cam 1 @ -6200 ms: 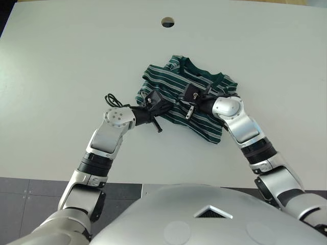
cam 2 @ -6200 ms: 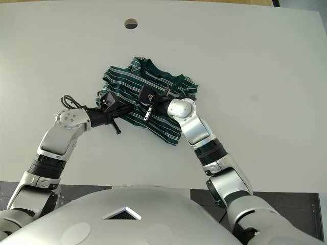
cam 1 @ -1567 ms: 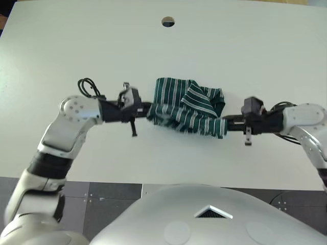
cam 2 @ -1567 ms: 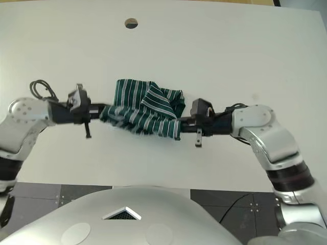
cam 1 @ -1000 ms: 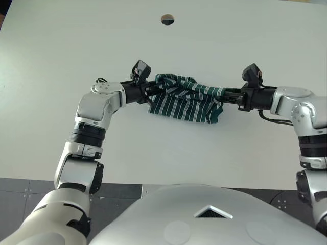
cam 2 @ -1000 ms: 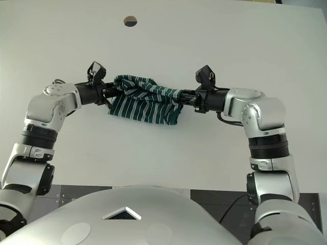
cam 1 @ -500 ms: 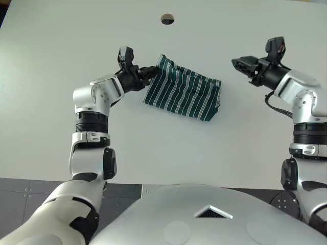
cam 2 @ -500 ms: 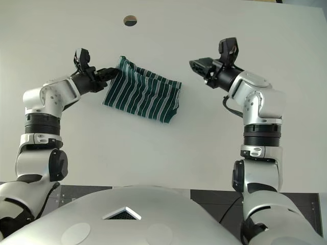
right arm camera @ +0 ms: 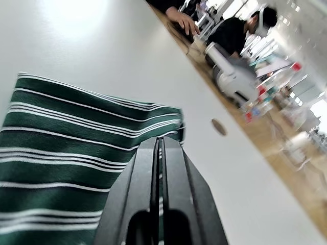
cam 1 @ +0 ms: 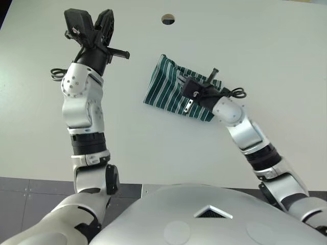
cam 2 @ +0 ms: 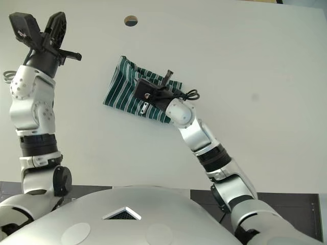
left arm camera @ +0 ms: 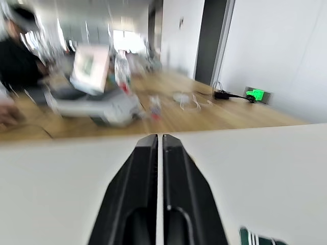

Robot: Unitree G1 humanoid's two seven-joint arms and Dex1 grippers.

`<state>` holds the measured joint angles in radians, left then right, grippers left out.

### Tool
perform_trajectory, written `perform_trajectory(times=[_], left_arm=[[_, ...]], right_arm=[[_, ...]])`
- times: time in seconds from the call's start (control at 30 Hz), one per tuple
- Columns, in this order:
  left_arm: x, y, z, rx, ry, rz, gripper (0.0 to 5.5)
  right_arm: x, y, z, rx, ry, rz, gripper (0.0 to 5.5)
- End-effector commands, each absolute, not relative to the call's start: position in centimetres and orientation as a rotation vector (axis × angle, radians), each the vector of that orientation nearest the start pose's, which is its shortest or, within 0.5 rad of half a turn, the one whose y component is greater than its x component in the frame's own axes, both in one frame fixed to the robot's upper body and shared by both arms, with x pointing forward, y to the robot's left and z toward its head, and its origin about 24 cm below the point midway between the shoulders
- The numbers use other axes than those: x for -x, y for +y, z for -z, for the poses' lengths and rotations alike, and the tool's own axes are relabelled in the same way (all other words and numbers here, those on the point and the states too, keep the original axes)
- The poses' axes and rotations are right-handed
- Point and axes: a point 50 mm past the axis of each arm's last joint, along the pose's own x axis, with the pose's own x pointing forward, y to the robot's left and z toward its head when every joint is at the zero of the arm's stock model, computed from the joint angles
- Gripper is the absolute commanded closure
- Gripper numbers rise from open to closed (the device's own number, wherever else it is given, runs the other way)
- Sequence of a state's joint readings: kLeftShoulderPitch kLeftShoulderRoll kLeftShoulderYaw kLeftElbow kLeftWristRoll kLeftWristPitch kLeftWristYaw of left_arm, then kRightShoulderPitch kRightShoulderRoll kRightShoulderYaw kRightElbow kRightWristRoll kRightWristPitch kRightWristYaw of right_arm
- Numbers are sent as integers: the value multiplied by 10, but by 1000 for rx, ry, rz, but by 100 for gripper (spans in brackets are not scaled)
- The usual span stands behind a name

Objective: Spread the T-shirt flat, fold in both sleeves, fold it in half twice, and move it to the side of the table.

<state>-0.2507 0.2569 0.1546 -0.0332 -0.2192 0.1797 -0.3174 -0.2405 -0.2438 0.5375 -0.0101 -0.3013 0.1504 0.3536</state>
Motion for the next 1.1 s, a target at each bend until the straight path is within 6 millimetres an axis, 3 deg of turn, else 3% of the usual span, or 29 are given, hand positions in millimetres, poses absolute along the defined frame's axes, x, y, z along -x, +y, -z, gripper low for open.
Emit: perform_trajectory(times=[0.03,0.17,0.27,0.4,0.67,0.83,0.93,1.1], left_arm=[[-281,185,-107,-78,-140,250,537],[-268,174,-101,-44,-148,273,537],[-263,164,-103,-33,-168,303,537],[-259,158,-104,-17,-179,315,537],[-255,157,-108,-12,-205,315,537],[-254,160,-108,-10,-203,323,537],[-252,160,-106,-10,-197,329,537],[-251,165,-103,-14,-183,329,537]], right_arm=[[-263,-47,-34,636,80,-772,540],[-270,-41,-11,650,184,-759,540],[-263,-45,13,736,319,-833,540],[-256,-80,30,920,458,-876,540],[-237,-195,7,1162,546,-859,540],[-216,-253,-7,1246,630,-935,540],[-206,-276,-13,1271,647,-1010,540],[-204,-294,-21,1268,632,-1010,540]])
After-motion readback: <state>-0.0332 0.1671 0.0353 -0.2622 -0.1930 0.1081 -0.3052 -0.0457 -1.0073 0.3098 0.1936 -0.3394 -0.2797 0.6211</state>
